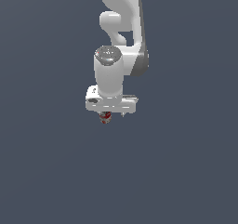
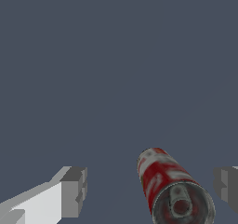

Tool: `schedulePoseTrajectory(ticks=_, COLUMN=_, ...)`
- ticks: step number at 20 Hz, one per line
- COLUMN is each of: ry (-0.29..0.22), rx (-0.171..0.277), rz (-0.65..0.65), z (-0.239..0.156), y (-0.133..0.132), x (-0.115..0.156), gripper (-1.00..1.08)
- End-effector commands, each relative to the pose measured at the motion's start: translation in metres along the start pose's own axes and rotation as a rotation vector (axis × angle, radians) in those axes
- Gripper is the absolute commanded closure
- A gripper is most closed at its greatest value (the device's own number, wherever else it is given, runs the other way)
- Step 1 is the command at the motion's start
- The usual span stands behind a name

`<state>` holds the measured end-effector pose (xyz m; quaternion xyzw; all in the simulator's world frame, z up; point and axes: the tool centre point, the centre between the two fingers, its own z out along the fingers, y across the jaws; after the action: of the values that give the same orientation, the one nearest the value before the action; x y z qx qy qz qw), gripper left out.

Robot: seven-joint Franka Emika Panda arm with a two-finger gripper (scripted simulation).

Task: Pick up the object and move it to a goal position.

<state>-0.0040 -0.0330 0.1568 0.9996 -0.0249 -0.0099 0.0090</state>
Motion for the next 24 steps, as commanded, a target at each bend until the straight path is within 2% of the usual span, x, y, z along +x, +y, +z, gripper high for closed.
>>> schedulePoseTrajectory(ticks=1, ry=0.000, rx=0.000, rz=0.000, z=0.000, y=0.000, x=0.000, gripper=-0.92)
schedulePoseTrajectory(ticks=15, ry=0.016, rx=-0.005, rz=-0.040, z=-0.007, y=-0.001, x=-0.001, gripper=-0.92)
schedulePoseTrajectory(ticks=24, ry=0.017, rx=0.004, rz=-0.086, z=0.008, y=0.018, x=-0.024, gripper=-0.92)
